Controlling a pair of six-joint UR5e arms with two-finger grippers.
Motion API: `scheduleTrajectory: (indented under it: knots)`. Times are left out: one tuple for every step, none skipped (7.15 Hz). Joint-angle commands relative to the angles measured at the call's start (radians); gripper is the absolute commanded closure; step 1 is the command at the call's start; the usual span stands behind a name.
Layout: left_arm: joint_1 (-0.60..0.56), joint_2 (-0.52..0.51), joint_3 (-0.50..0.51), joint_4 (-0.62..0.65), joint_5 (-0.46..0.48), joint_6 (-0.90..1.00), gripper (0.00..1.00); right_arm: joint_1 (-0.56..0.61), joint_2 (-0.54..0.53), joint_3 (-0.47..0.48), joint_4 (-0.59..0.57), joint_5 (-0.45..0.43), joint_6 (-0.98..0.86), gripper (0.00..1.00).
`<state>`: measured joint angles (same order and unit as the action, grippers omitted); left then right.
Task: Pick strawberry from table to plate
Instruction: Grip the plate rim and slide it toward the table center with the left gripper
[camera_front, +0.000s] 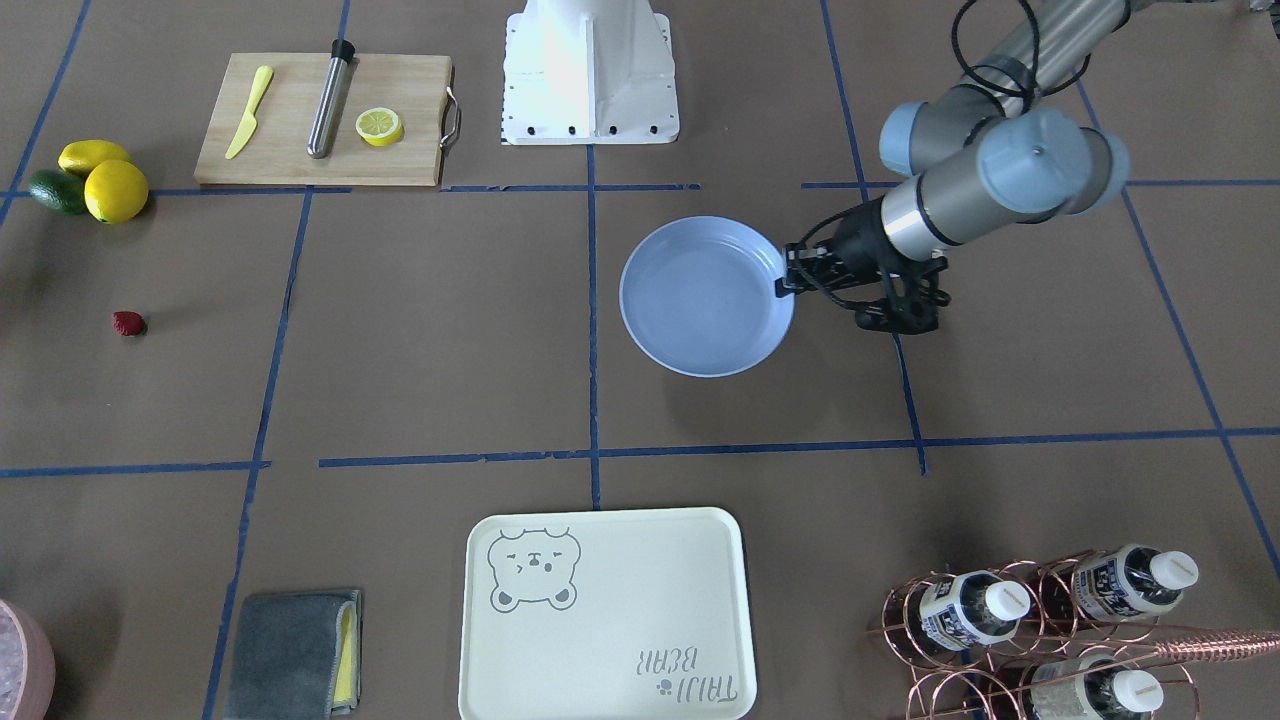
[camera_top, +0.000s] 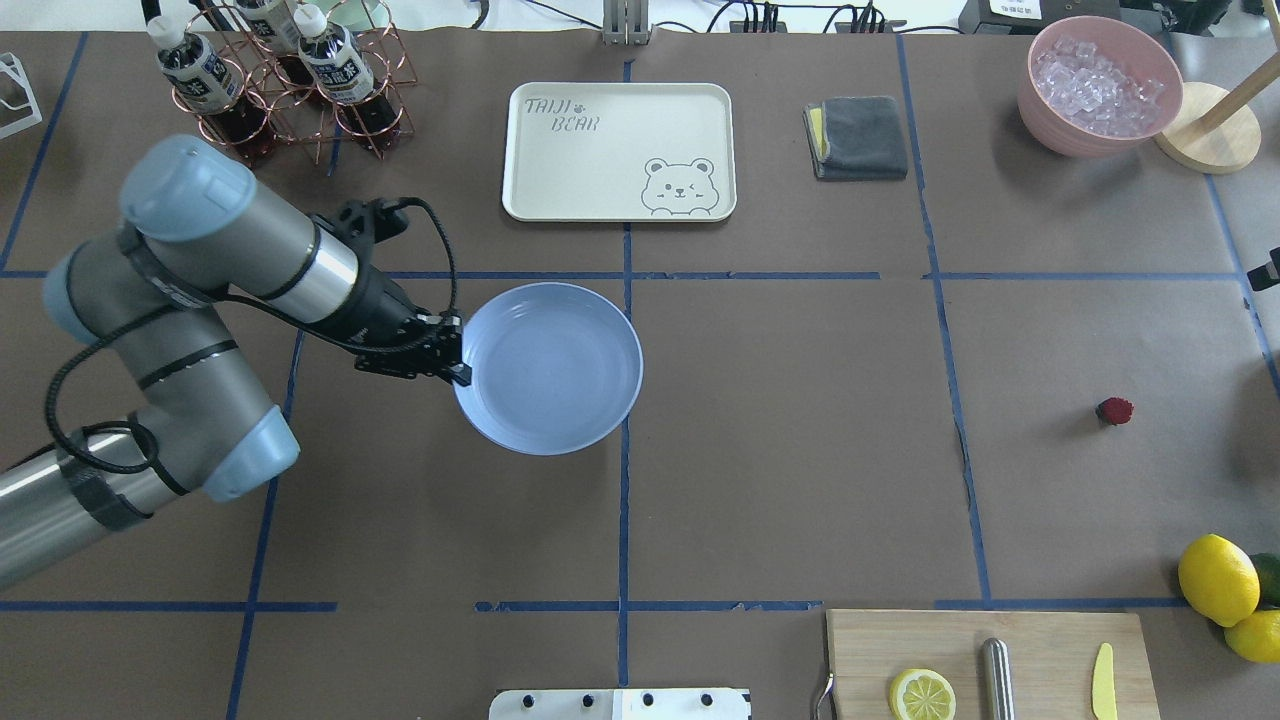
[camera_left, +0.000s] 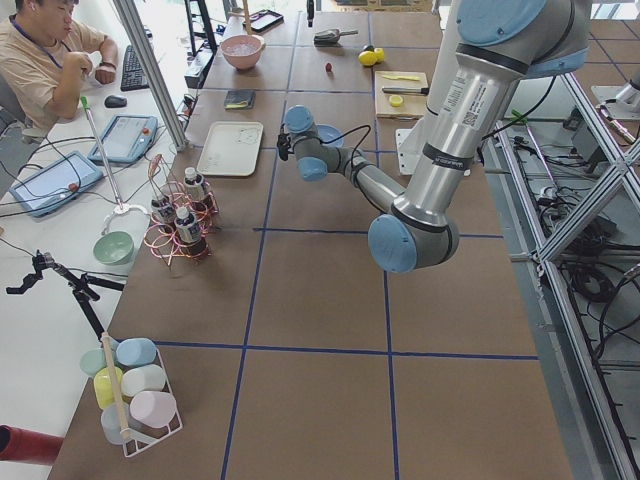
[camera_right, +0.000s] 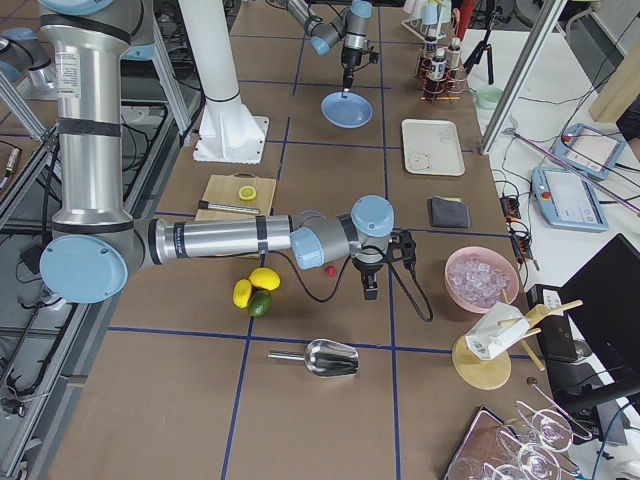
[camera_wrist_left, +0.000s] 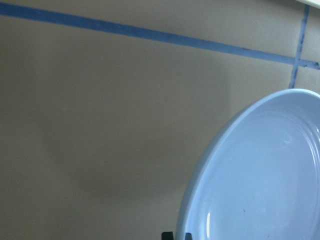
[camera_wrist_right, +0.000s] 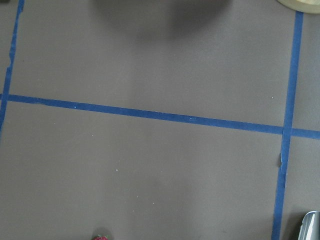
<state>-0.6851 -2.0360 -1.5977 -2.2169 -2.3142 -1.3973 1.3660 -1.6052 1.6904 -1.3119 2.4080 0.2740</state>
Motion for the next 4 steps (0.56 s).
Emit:
scheduleTrajectory:
  knots:
    - [0.073, -0.072, 0.065, -0.009, 0.100, -0.026, 1.00, -0.010, -0.001, 0.002, 0.000, 0.000, -0.001, 0.00]
    - [0.088, -0.088, 0.096, -0.032, 0.145, -0.026, 1.00, -0.013, -0.001, 0.006, 0.002, -0.001, -0.001, 0.00]
    - [0.090, -0.089, 0.128, -0.079, 0.147, -0.026, 1.00, -0.015, -0.001, 0.011, 0.002, -0.001, -0.004, 0.00]
    - [0.093, -0.090, 0.140, -0.084, 0.147, -0.026, 1.00, -0.016, -0.001, 0.012, 0.002, -0.001, -0.004, 0.00]
